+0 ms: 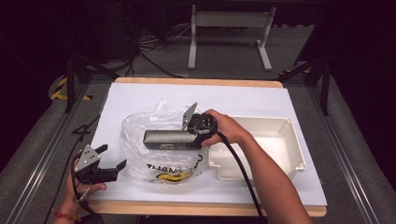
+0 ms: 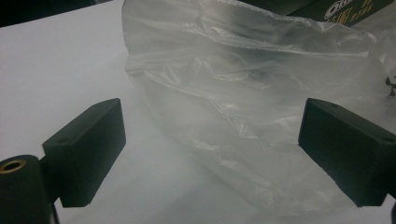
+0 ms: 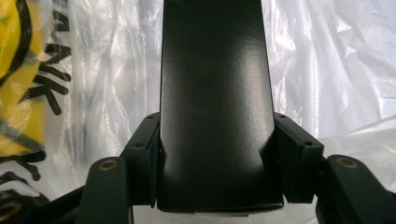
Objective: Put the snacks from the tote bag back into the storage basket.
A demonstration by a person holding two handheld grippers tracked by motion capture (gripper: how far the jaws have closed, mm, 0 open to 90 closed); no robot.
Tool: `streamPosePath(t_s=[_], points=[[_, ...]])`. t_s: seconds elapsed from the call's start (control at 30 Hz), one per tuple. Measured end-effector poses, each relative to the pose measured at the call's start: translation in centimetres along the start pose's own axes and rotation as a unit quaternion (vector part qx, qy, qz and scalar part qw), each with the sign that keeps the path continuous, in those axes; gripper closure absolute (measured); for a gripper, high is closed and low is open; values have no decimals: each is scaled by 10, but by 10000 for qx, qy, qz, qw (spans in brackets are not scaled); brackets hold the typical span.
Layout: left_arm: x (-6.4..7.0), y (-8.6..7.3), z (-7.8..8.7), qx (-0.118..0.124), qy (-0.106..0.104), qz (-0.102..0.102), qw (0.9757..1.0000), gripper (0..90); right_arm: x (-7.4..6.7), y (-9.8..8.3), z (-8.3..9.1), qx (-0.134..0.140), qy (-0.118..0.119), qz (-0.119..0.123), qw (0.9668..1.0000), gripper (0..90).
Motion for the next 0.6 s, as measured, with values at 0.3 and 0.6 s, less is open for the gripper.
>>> streamPosePath(t_s=[0.3,0.6], points=[[1,0,0,-13,-43,2,10000,81,-3,8,13,312,23,-13,9995,427],[1,0,0,32,-49,14,10000,79,-6,16,20,445,-27,160,9989,427]])
Point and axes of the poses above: each handheld gripper's, and its own axes: z roughly backward along the jaws, y roughly out of its top, x roughly to its right, the point moved 7 cm from there along -z, roughly forward along the jaws, and after that the axes turned 2 degrees about -x, right-handed, at the moved point
